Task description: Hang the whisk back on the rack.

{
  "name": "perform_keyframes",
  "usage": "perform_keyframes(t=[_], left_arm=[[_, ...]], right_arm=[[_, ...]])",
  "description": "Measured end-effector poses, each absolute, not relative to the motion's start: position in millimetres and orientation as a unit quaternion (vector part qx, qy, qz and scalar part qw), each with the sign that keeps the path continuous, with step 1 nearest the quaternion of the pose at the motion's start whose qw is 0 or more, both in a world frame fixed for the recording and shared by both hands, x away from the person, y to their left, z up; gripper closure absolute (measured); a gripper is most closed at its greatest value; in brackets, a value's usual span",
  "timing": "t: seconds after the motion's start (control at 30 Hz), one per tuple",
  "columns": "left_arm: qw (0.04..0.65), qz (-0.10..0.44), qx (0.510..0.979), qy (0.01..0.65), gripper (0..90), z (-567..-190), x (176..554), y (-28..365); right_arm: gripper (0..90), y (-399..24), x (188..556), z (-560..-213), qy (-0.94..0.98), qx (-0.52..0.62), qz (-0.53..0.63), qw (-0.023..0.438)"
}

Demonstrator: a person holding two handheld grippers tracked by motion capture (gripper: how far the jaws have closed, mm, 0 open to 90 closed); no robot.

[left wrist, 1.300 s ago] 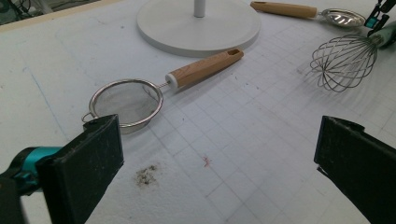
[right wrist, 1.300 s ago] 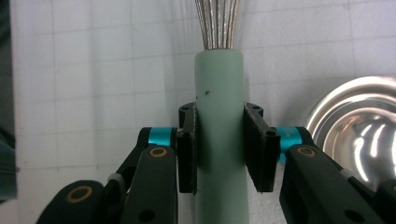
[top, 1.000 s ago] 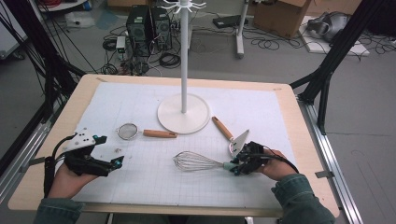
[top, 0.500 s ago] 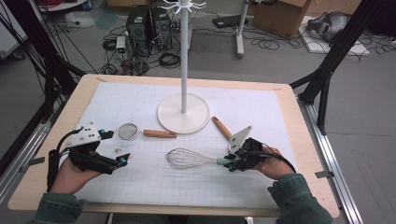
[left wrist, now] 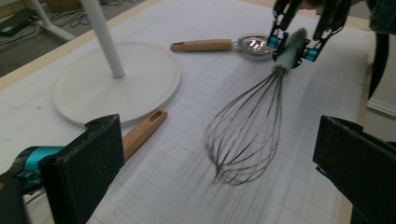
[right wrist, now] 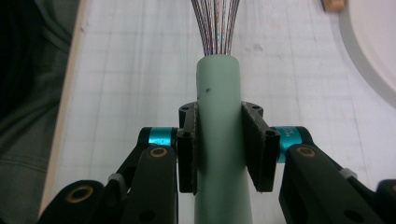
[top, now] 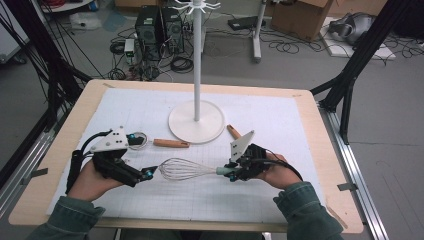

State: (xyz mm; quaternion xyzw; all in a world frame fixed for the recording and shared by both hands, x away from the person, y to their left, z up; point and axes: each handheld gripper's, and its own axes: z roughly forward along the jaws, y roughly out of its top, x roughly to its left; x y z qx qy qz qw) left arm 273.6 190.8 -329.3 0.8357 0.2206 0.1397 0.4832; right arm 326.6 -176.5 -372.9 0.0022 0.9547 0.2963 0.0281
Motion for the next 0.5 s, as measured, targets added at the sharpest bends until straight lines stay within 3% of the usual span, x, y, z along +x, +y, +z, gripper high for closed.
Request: perform_keyframes(t=[0.5], left_arm=[[0.462, 0.117, 0.867, 0.143, 22.5, -314, 280, 155]], right_arm=[[69.0, -142, 324, -364, 0.955, -0.015, 0.297, 0.014]])
